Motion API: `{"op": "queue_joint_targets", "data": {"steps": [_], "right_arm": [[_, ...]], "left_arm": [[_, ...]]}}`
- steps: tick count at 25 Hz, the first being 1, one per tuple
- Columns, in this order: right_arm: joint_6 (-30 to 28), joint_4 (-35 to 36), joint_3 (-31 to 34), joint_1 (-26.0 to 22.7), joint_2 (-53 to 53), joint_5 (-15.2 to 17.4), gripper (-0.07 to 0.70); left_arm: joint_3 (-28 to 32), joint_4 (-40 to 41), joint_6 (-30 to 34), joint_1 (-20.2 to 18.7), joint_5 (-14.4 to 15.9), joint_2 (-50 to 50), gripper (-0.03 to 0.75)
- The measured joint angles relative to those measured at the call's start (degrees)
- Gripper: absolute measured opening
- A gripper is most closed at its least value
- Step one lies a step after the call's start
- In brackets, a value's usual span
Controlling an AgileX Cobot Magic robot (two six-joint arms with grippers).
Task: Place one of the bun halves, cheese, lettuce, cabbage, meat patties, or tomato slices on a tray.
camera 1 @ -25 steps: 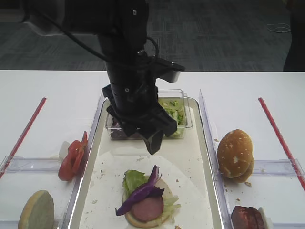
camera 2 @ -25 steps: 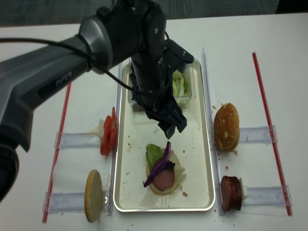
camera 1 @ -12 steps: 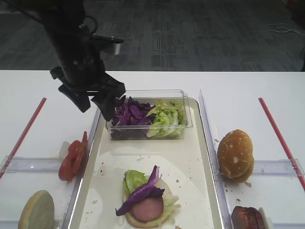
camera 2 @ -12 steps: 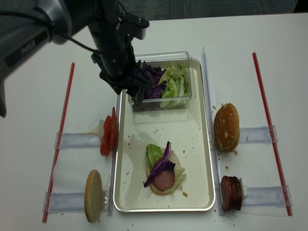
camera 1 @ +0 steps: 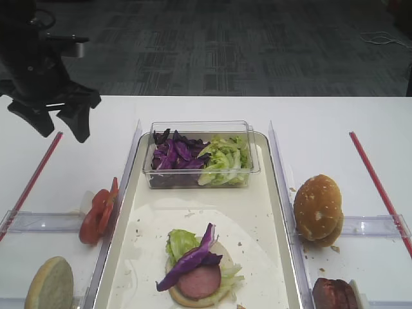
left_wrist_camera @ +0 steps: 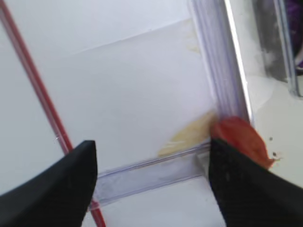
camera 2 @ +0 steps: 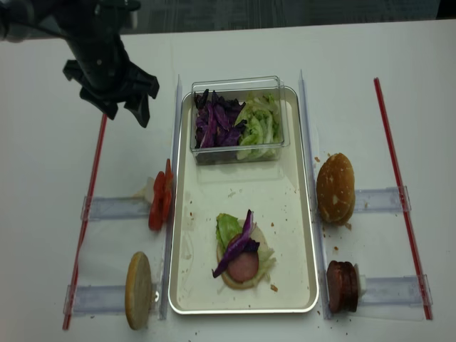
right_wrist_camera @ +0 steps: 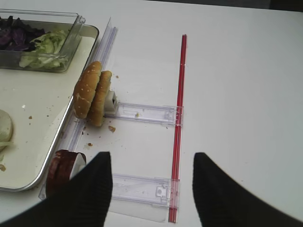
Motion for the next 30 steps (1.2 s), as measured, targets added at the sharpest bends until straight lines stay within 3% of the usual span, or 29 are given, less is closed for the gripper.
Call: {"op": "queue_joint_targets", "data": {"steps": [9,14,22,30], "right_arm": [[0.00,0.00,0.00,0.00,0.00,0.00,0.395],[0.00,0.00,0.00,0.00,0.00,0.00,0.395],[0.00,0.00,0.00,0.00,0.00,0.00,0.395],[0.23,0.00,0.00,0.00,0.00,0.00,0.395]], "left_arm": [[0.00,0.48,-0.34,10.27,0.00,-0.35,0.497],[0.00,0.59,-0.66,14.07,0.15,-1.47,0.496],[0.72,0.35,-0.66,14.30,0.27,-4.13,0.496],[10.50,0.35,-0.66,14.30,0.31,-12.21,0.496]]}}
